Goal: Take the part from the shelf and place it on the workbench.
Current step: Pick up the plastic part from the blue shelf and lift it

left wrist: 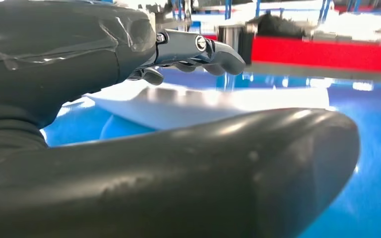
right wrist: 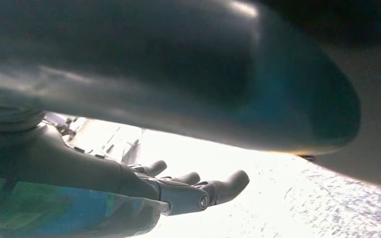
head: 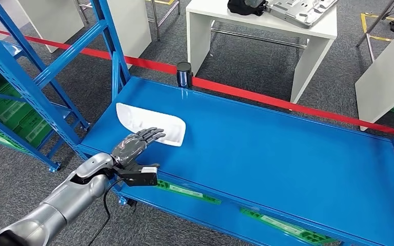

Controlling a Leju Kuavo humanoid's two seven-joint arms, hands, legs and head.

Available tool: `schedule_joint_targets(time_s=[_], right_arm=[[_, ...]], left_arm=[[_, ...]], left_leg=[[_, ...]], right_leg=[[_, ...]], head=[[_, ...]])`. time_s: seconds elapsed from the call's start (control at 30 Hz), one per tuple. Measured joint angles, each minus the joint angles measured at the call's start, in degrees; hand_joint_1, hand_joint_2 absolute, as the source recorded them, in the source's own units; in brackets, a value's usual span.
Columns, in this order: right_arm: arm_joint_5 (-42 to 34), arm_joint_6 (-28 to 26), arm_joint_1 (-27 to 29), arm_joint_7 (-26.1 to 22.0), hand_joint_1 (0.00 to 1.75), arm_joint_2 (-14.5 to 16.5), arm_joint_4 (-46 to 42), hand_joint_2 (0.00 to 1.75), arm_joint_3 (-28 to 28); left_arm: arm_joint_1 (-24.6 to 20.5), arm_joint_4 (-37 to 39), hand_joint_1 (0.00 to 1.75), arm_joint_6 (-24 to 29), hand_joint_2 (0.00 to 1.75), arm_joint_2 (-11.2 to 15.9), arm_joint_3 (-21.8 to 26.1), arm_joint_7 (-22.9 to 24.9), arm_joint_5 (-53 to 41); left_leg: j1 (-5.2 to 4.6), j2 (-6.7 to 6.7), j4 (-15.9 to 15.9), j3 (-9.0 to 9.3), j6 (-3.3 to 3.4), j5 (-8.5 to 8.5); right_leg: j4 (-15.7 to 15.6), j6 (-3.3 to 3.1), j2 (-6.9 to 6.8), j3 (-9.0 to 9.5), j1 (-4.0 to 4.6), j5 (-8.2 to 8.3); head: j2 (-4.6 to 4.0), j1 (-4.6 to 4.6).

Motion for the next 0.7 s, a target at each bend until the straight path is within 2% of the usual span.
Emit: schedule_joint_targets(time_s=[0.03, 0.07, 0.1, 0.13, 0.17, 0.27, 0.33, 0.37, 0.43, 0.47, 0.5, 0.53, 0.57, 0.63, 0.67, 0.7], right_arm=[[-0.1, 0.0, 0.0, 0.0, 0.00, 0.0, 0.0, 0.00, 0.0], [-0.1, 0.0, 0.0, 0.0, 0.00, -0.1, 0.0, 0.00, 0.0], [-0.2, 0.0, 0.0, 0.0, 0.00, -0.1, 0.0, 0.00, 0.0], [-0.2, 0.0, -0.1, 0.0, 0.00, -0.2, 0.0, 0.00, 0.0], [-0.2, 0.0, -0.1, 0.0, 0.00, -0.2, 0.0, 0.00, 0.0], [-0.3, 0.1, -0.1, 0.0, 0.00, -0.2, 0.0, 0.00, 0.1], [-0.3, 0.1, -0.1, 0.0, 0.00, -0.1, 0.0, 0.00, 0.2], [-0.3, 0.1, -0.1, 0.0, 0.00, -0.1, 0.0, 0.00, 0.3], [-0.3, 0.1, -0.1, 0.0, 0.00, -0.2, 0.0, 0.00, 0.4], [-0.3, 0.1, -0.1, 0.0, 0.00, -0.2, 0.0, 0.00, 0.4], [-0.3, 0.1, 0.0, 0.0, 0.00, -0.1, 0.0, 0.00, 0.5], [-0.3, 0.1, 0.0, 0.0, 0.00, -0.1, 0.0, 0.00, 0.5], [-0.3, 0.1, 0.0, 0.0, 0.00, -0.1, 0.0, 0.00, 0.6], [-0.3, 0.1, -0.2, -0.1, 0.00, 0.0, 0.0, 0.00, 0.7], [-0.3, 0.2, -0.2, -0.1, 0.00, 0.1, 0.0, 0.00, 0.8], [-0.3, 0.2, -0.3, -0.1, 0.00, 0.1, 0.0, 0.00, 0.9]], left_arm=[[0.0, 0.1, 0.00, -0.5, 0.00, 0.0, -0.2, 0.2, 0.0], [0.0, 0.2, 0.00, -0.9, 0.00, 0.0, -0.3, 0.4, 0.0], [-0.1, 0.2, 0.00, -1.2, 0.00, 0.0, -0.5, 0.6, 0.0], [-0.2, 0.3, 0.00, -1.4, 0.00, 0.0, -0.6, 0.8, -0.1], [-0.2, 0.3, 0.00, -1.5, 0.00, 0.0, -0.7, 1.0, -0.1], [-0.3, 0.3, 0.00, -1.6, 0.00, 0.1, -0.9, 1.4, -0.4], [-0.3, 0.3, 0.00, -1.6, 0.00, 0.2, -0.9, 1.6, -0.6], [-0.4, 0.3, 0.00, -1.5, 0.00, 0.3, -0.9, 1.6, -0.6], [-0.3, 0.3, 0.00, -1.4, 0.00, 0.4, -0.9, 1.7, -0.7], [-0.2, 0.4, 0.00, -1.3, 0.00, 0.5, -0.9, 1.7, -0.7], [-0.1, 0.4, 0.00, -1.2, 0.00, 0.5, -0.9, 1.7, -0.7], [0.0, 0.4, 0.00, -1.1, 0.00, 0.5, -0.9, 1.7, -0.8], [0.1, 0.4, 0.00, -1.0, 0.00, 0.6, -0.9, 1.7, -0.8], [-0.1, 0.5, 0.00, -0.8, 0.00, 0.8, -0.8, 1.7, -0.7], [-0.2, 0.5, 0.00, -0.7, 0.00, 0.9, -0.8, 1.7, -0.7], [-0.2, 0.5, 0.00, -0.7, 0.00, 0.9, -0.8, 1.7, -0.7]], left_leg=[[0.02, -0.03, 0.1, -0.01, -0.07, -0.04], [0.06, -0.07, 0.3, -0.03, -0.23, -0.16], [0.03, -0.12, 0.7, -0.10, -0.50, -0.36], [-0.06, -0.15, 1.1, -0.23, -0.84, -0.60], [-0.16, -0.18, 1.4, -0.39, -1.19, -0.78], [-0.13, -0.19, 1.7, -0.72, -2.04, -0.94], [0.10, -0.19, 3.5, -1.62, -2.64, -2.26], [0.20, -0.19, 6.2, -2.90, -2.95, -3.68], [0.37, -0.19, 14.3, -6.92, -3.37, -7.00], [0.42, -0.18, 17.9, -8.90, -3.44, -7.91], [0.46, -0.18, 19.8, -10.06, -3.40, -7.89], [0.46, -0.19, 19.0, -9.93, -3.23, -6.69], [0.40, -0.20, 16.1, -8.74, -2.91, -4.62], [0.02, -0.23, 7.6, -4.93, -1.77, -0.43], [-0.27, -0.23, 4.7, -3.61, -1.21, 0.63], [-0.55, -0.22, 3.2, -2.95, -0.72, 0.88]], right_leg=[[-1.7, 0.54, -0.02, 0.81, -0.13, 0.95], [-5.7, 1.11, -0.05, 2.77, -0.30, 2.60], [-10.0, 1.40, -0.08, 4.92, -0.42, 4.12], [-13.6, 1.38, -0.08, 6.72, -0.48, 5.33], [-15.7, 1.08, -0.07, 7.81, -0.45, 6.01], [-16.2, -0.21, 0.00, 8.01, -0.24, 6.26], [-16.3, -0.96, 0.04, 8.06, -0.47, 6.31], [-16.4, -1.37, 0.10, 8.10, -0.57, 6.18], [-16.4, -2.08, 0.21, 8.14, -0.40, 5.71], [-16.4, -2.28, 0.25, 8.26, -0.28, 5.43], [-16.4, -2.32, 0.25, 8.48, -0.15, 5.35], [-16.4, -2.26, 0.25, 8.84, -0.01, 5.32], [-16.4, -2.17, 0.26, 9.27, 0.14, 5.28], [-16.4, -1.96, 0.32, 9.82, 0.38, 5.17], [-16.4, -1.81, 0.39, 9.78, 0.37, 5.12], [-16.5, -1.61, 0.43, 9.61, 0.31, 5.11]], head=[[0.00, 0.01], [0.00, 0.01], [0.00, 0.01], [0.00, -0.01], [0.00, -0.03], [0.00, -0.05], [0.00, -0.12], [0.00, -0.15], [0.00, -0.21], [0.00, -0.20], [0.00, -0.21], [0.00, -0.20], [0.00, -0.21], [0.00, -0.10], [0.00, -0.07], [0.00, -0.08]])
